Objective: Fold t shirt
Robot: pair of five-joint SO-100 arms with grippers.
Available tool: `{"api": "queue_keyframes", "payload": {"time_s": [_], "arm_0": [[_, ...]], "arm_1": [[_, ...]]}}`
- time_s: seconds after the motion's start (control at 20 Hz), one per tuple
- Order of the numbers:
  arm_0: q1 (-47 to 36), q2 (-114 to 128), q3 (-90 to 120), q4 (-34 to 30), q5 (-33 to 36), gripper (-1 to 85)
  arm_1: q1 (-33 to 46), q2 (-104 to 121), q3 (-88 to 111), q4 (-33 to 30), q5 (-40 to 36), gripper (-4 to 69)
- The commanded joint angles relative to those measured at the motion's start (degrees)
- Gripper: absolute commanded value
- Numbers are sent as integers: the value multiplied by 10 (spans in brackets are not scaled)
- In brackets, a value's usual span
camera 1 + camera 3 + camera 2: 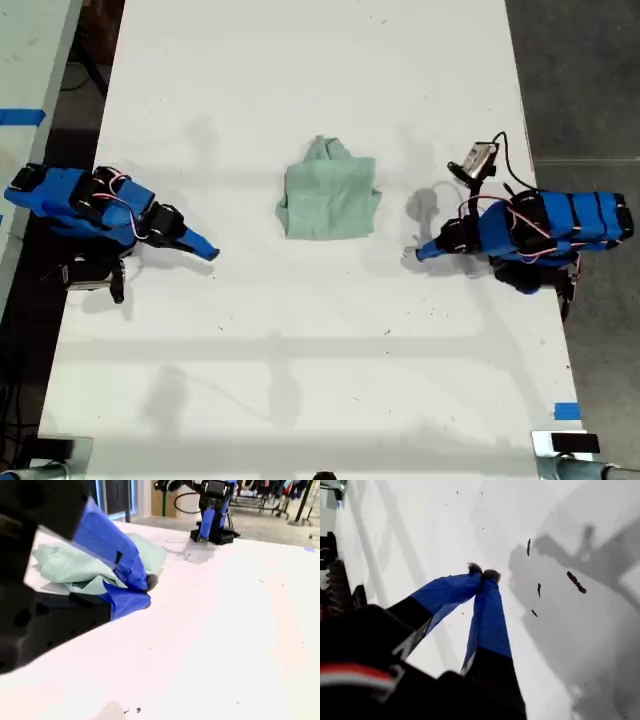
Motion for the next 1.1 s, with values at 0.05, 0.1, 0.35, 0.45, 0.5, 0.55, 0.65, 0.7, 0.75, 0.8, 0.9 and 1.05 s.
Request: {"api": "queue_keyframes", "payload": {"time_s": [0.05,0.1,0.35,0.45,0.5,0.55,0.65,0.7,0.75,0.8,0.9,1.05], "arm_0": [[-70,6,35,-5,-38,-2],[-92,6,37,17,-67,-2],[-132,9,38,94,-149,26],[-152,9,33,112,-87,114],[-153,11,19,108,-94,162],[-171,14,11,112,-92,171],[-214,14,36,108,54,170],[-229,14,34,107,58,173],[-237,14,33,107,57,173],[-240,14,33,107,57,173],[-233,14,33,107,57,173],[-231,14,33,108,57,173]], "arm_1": [[33,28,51,-6,-11,5],[47,28,67,21,32,4],[79,29,80,70,97,-20],[79,29,81,70,89,-20],[78,29,81,70,85,-20],[80,29,81,70,83,-20],[81,29,84,64,83,-20],[80,29,84,64,83,-20],[80,29,84,63,83,-20],[80,29,85,63,82,-20],[76,29,86,61,79,-20],[76,29,87,59,77,-20]]}}
